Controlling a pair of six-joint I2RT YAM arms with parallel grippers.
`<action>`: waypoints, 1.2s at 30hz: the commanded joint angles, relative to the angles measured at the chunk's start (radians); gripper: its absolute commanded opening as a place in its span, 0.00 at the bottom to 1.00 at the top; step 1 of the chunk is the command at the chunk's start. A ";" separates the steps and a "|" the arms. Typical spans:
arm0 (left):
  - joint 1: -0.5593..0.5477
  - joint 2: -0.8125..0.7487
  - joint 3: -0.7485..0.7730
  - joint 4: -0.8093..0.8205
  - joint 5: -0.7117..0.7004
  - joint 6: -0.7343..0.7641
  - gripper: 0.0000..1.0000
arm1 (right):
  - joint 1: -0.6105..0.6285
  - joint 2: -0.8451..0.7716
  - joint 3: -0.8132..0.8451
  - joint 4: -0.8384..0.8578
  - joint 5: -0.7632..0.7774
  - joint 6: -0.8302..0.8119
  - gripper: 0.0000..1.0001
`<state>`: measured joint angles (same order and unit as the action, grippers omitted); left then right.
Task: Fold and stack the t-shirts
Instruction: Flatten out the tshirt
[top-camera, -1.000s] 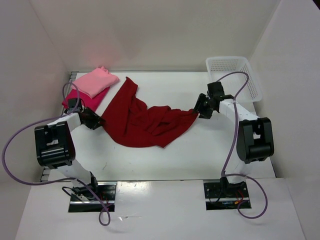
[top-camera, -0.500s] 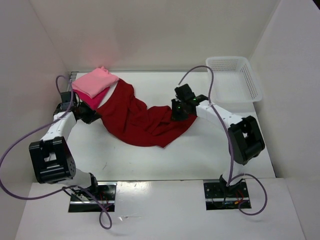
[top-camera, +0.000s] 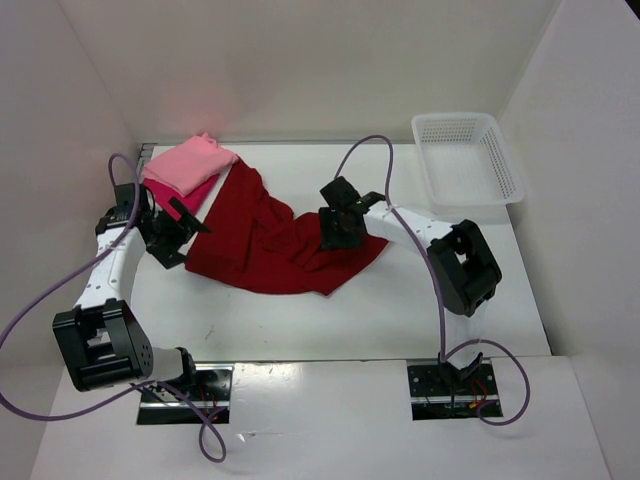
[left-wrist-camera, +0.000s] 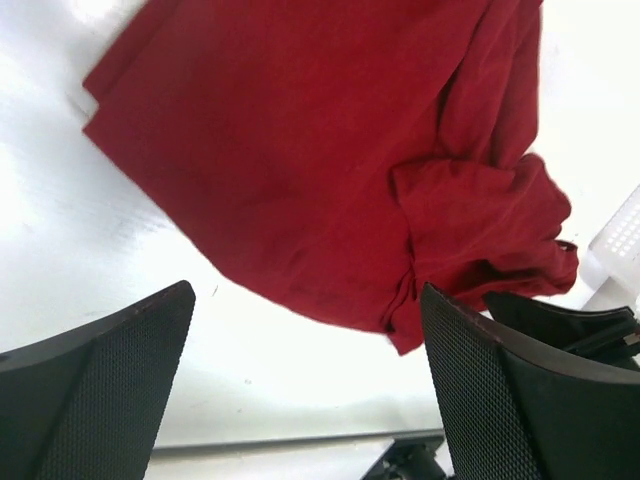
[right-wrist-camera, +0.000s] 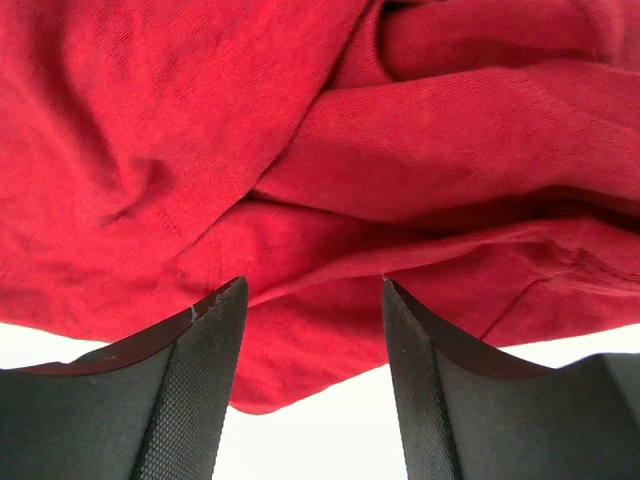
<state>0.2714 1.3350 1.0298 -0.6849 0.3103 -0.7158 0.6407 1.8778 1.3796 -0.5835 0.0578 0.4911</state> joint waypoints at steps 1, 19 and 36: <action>0.000 0.007 0.013 0.093 -0.027 0.007 1.00 | -0.003 0.013 -0.008 0.000 0.074 0.030 0.62; -0.279 0.478 0.167 0.403 -0.117 0.065 0.41 | -0.022 -0.085 -0.039 -0.021 0.140 0.092 0.00; -0.288 0.721 0.575 0.387 -0.112 0.001 0.34 | -0.438 -0.431 -0.333 -0.116 0.019 0.067 0.00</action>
<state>-0.0124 2.1082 1.5620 -0.3080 0.1703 -0.6880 0.2108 1.4361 1.0332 -0.6819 0.1284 0.5671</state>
